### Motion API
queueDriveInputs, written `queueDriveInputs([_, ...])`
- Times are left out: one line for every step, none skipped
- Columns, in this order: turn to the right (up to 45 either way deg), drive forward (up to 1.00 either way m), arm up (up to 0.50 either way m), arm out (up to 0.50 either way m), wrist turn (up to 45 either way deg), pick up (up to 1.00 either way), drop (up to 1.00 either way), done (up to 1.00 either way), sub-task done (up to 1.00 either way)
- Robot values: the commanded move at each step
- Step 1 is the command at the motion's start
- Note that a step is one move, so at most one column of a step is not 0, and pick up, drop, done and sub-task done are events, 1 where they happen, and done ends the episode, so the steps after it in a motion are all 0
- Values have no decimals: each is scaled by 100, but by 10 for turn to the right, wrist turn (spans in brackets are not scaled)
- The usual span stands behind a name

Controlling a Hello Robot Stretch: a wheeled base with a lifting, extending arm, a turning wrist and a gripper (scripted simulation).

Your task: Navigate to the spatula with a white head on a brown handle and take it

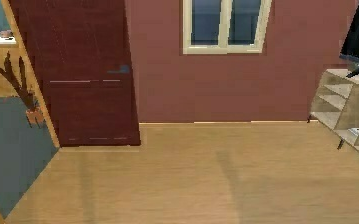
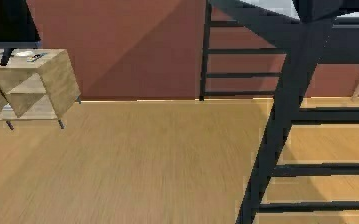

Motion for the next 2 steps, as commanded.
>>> queueDriveInputs([-300, 0, 0, 0, 0, 0, 0, 0, 0])
queueDriveInputs([0, 100, 0, 0, 0, 0, 0, 0, 0])
